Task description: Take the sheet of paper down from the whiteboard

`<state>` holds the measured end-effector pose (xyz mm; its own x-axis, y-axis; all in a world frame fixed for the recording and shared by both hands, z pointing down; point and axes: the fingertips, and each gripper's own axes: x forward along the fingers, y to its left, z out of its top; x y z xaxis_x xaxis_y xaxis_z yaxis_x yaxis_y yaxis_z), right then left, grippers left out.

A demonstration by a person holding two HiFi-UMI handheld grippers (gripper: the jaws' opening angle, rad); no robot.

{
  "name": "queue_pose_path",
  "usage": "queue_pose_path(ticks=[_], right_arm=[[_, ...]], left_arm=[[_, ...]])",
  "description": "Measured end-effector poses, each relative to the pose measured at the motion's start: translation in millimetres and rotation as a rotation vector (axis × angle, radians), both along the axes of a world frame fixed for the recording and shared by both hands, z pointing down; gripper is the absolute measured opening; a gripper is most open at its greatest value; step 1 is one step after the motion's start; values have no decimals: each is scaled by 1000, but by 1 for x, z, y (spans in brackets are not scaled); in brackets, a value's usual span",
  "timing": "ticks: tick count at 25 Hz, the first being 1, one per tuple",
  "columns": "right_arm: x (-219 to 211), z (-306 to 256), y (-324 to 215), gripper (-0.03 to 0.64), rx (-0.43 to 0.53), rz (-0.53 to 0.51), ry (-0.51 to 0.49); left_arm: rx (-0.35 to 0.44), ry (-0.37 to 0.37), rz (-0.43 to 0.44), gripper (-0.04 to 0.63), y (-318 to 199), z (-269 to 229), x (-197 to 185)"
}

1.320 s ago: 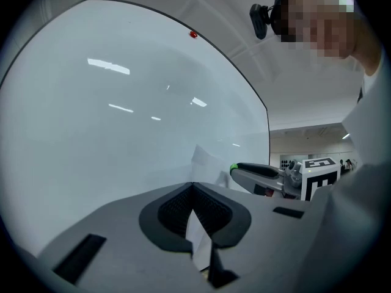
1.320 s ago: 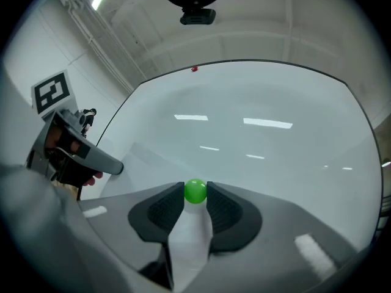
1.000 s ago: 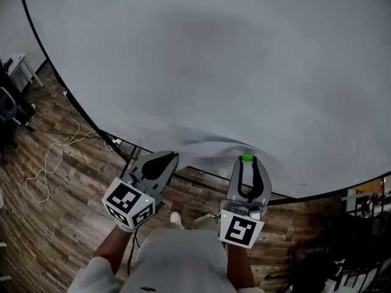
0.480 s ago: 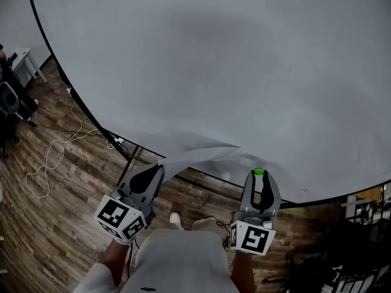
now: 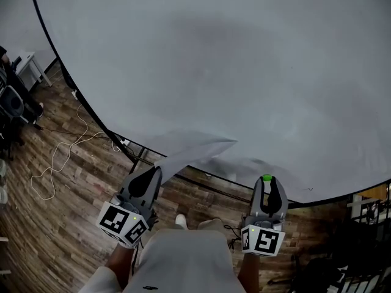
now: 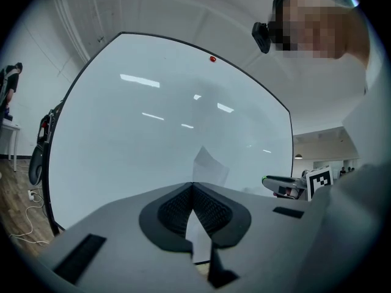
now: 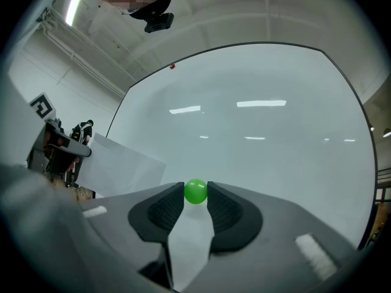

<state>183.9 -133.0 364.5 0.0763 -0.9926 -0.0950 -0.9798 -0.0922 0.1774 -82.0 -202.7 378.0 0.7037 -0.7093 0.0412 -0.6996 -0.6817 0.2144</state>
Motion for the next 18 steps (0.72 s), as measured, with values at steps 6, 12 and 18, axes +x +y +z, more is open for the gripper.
queue_pose_path(ticks=[6, 12, 18], right_arm=[[-7, 5, 5, 127, -5, -39, -37], [-13, 4, 4, 129, -4, -60, -45], [-17, 2, 1, 127, -5, -67, -33]], left_arm=[[10, 5, -8, 6, 2, 1, 0], [14, 22, -16, 6, 3, 1, -2], [8, 26, -9, 6, 2, 4, -3]])
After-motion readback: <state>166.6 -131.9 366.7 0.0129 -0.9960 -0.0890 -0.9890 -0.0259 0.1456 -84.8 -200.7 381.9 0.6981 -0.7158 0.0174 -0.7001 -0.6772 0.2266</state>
